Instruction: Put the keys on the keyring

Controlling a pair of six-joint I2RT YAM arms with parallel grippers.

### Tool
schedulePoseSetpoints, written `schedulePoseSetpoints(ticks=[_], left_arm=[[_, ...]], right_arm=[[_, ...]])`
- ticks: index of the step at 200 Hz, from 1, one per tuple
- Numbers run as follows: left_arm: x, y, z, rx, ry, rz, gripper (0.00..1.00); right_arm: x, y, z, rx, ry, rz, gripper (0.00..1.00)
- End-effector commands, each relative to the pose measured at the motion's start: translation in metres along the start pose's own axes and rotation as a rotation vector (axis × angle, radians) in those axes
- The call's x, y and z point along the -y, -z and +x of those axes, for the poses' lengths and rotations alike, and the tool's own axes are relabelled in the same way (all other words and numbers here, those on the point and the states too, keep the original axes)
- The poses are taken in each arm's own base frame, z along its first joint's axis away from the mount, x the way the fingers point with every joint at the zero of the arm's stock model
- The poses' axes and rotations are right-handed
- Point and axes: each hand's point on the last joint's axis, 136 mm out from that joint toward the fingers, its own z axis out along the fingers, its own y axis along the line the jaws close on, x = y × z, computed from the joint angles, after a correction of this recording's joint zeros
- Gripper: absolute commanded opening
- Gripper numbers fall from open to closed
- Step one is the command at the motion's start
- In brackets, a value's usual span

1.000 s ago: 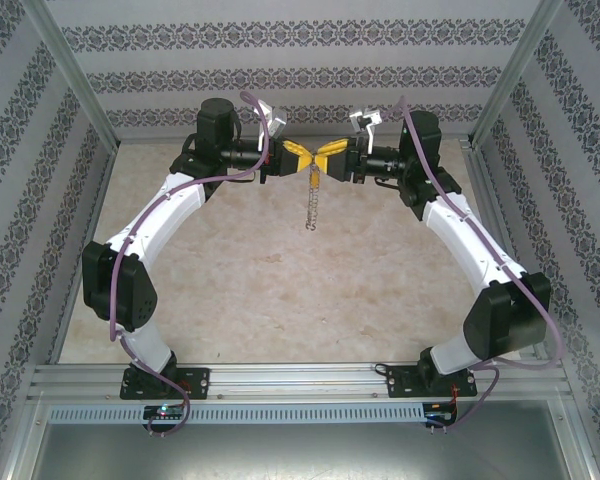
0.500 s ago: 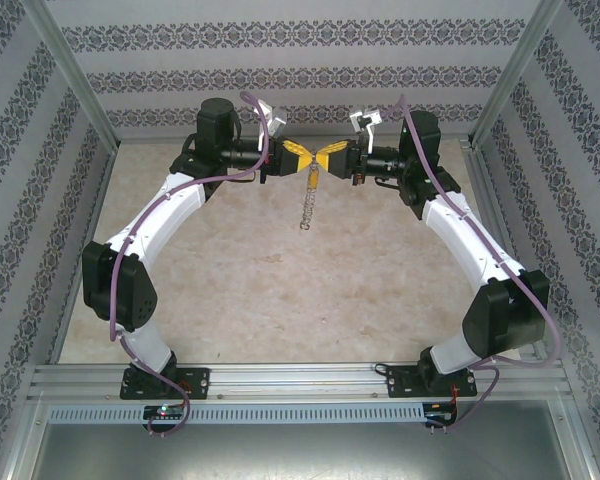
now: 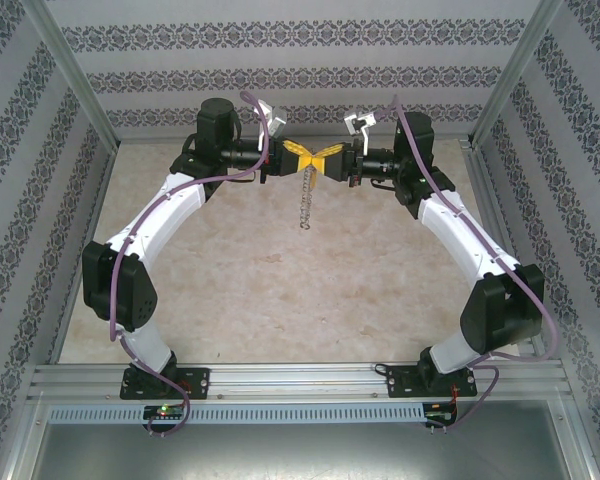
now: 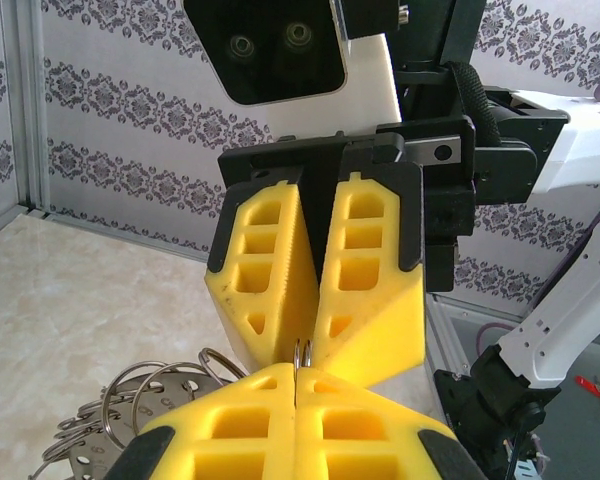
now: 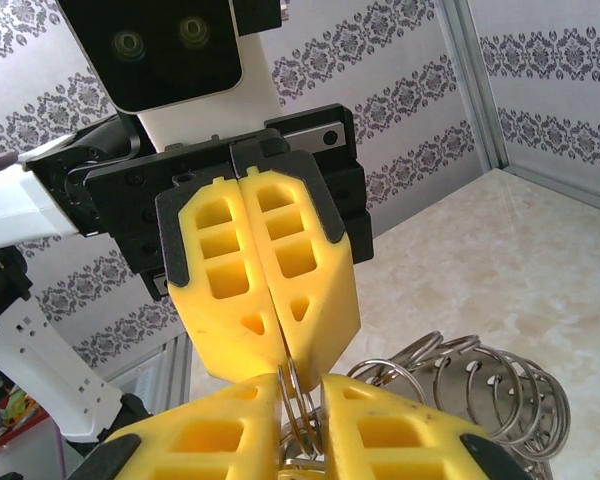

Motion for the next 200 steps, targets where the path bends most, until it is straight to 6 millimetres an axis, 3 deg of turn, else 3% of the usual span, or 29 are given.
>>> schedulePoseSetpoints(ticks=[1, 16, 89, 131, 159, 183, 200], left_arm=[[0.017, 0.001, -0.020, 0.040, -0.088, 0.025, 0.00], [0.018, 0.001, -0.020, 0.039, -0.088, 0.026, 0.00], [0.017, 0.001, -0.018, 0.036, -0.081, 0.030, 0.00], [0.017, 0.001, -0.018, 0.037, -0.084, 0.028, 0.00], [0.017, 0.000, -0.018, 0.036, -0.082, 0.029, 0.00], [0.016, 0.000, -0.018, 0.035, -0.077, 0.031, 0.00], [0.015, 0.000, -0.019, 0.036, -0.074, 0.023, 0.00]], right_arm=[[-0.006, 0.000, -0.005, 0.007, 0.038, -0.024, 0.18], [-0.003, 0.002, -0.005, 0.013, 0.033, -0.008, 0.27], [0.001, 0.010, -0.013, 0.038, 0.040, 0.025, 0.29], [0.001, 0.010, -0.013, 0.037, 0.037, 0.018, 0.17], [-0.001, 0.009, -0.011, 0.029, 0.035, 0.001, 0.15], [-0.004, 0.007, -0.008, 0.016, 0.035, -0.019, 0.01], [-0.005, 0.006, -0.006, 0.003, 0.041, -0.025, 0.00]])
